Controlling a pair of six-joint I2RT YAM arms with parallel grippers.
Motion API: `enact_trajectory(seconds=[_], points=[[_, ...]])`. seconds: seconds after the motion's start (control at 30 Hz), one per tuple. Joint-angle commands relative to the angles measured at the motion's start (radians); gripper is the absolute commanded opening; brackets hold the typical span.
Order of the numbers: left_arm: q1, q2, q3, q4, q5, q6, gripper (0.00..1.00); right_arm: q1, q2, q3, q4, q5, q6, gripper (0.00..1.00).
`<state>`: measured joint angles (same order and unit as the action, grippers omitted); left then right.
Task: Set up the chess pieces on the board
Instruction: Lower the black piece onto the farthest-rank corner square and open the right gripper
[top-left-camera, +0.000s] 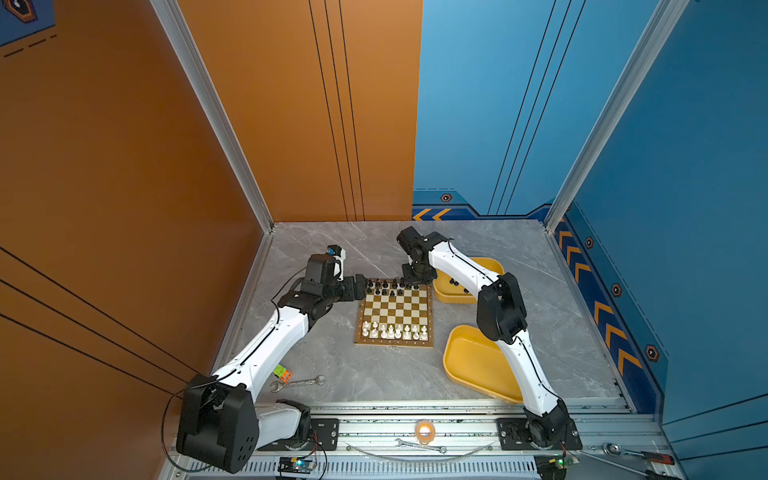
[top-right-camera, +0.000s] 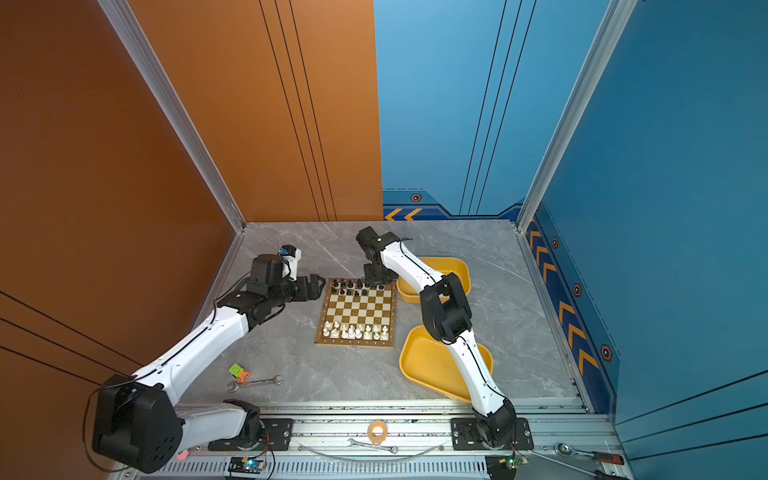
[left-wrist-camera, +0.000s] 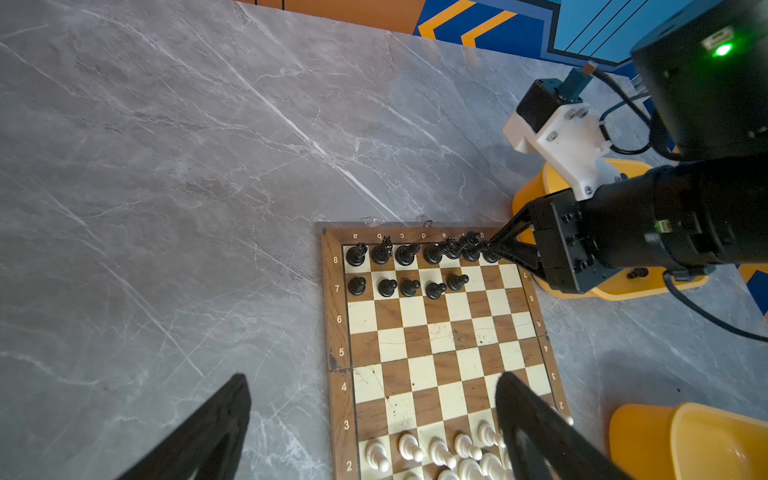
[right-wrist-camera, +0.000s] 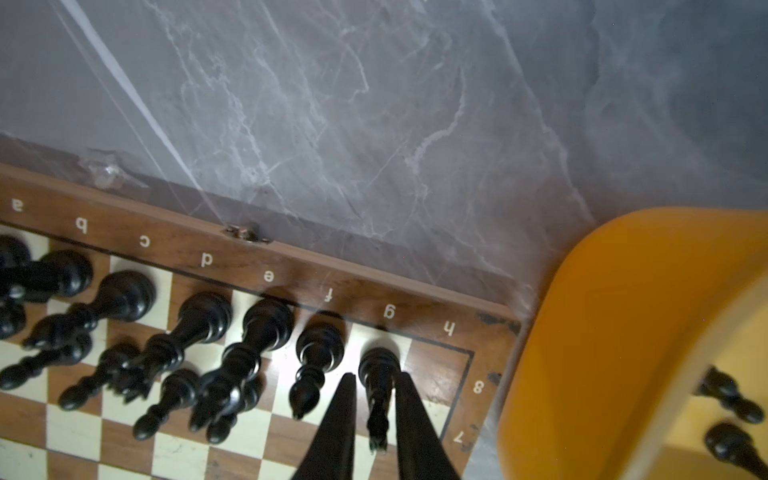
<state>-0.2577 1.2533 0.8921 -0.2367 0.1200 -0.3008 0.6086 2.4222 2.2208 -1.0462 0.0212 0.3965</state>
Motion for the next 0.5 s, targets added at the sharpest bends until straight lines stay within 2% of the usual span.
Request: enact_trajectory(seconds=[0.0,0.47], points=[[0.012,0.008,0.027,-0.012,0.028,0.022,0.93,-0.003,0.014,0.031,0.010,-0.010,0.013,0.30],[0.025,0.009,0.027,0.009,0.043,0.028,0.93,-0.030,-0.039,0.049,0.017,0.007,0.016,0.35]])
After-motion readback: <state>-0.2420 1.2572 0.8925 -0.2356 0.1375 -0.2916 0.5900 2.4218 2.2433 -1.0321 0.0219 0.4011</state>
